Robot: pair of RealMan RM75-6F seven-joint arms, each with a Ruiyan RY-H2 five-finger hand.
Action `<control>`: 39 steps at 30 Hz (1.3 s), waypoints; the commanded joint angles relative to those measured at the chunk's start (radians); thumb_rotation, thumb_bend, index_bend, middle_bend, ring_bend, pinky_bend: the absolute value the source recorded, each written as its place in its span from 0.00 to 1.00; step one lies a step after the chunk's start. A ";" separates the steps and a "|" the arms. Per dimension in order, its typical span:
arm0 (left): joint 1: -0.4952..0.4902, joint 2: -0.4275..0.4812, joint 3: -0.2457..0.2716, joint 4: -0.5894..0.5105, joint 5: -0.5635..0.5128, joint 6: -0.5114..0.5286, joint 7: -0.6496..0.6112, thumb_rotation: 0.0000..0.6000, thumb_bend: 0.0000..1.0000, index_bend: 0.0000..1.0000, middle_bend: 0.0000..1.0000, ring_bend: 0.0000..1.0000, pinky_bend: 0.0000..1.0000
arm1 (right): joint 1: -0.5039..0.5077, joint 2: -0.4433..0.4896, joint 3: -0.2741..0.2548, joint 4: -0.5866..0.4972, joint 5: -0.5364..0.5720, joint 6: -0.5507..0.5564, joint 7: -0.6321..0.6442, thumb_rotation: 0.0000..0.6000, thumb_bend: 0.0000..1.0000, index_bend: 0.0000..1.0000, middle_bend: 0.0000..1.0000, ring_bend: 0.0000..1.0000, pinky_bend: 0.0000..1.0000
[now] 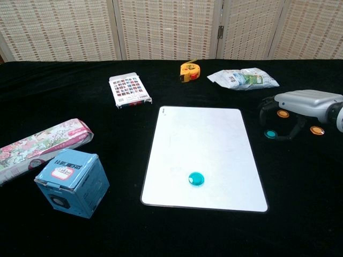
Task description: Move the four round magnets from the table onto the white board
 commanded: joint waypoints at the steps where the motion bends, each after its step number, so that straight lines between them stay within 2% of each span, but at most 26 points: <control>1: 0.000 0.000 0.000 0.000 -0.002 -0.002 0.000 1.00 0.15 0.01 0.08 0.06 0.00 | 0.009 -0.014 0.005 0.019 0.011 -0.014 0.003 1.00 0.37 0.39 0.15 0.10 0.09; 12: -0.002 -0.003 -0.001 0.010 -0.005 -0.003 -0.008 1.00 0.15 0.01 0.08 0.06 0.00 | 0.009 -0.026 0.001 0.040 0.020 -0.017 -0.005 1.00 0.37 0.45 0.16 0.11 0.09; 23: 0.000 -0.005 -0.001 0.020 -0.010 -0.004 -0.017 1.00 0.15 0.01 0.08 0.06 0.00 | 0.024 -0.048 0.009 0.070 0.038 -0.040 -0.014 1.00 0.37 0.46 0.16 0.10 0.09; 29: 0.000 -0.007 0.000 0.025 -0.011 -0.004 -0.021 1.00 0.15 0.01 0.08 0.06 0.00 | 0.028 -0.052 0.008 0.074 0.045 -0.046 -0.021 1.00 0.37 0.52 0.17 0.11 0.10; 35: 0.000 -0.006 -0.001 0.026 -0.013 -0.005 -0.022 1.00 0.15 0.01 0.08 0.06 0.00 | 0.011 -0.007 0.005 0.014 0.009 -0.006 0.004 1.00 0.37 0.56 0.20 0.12 0.10; 39: 0.000 -0.005 -0.001 0.022 -0.010 -0.002 -0.020 1.00 0.15 0.01 0.08 0.06 0.00 | -0.008 0.056 -0.008 -0.085 -0.047 0.041 0.016 1.00 0.37 0.56 0.20 0.12 0.10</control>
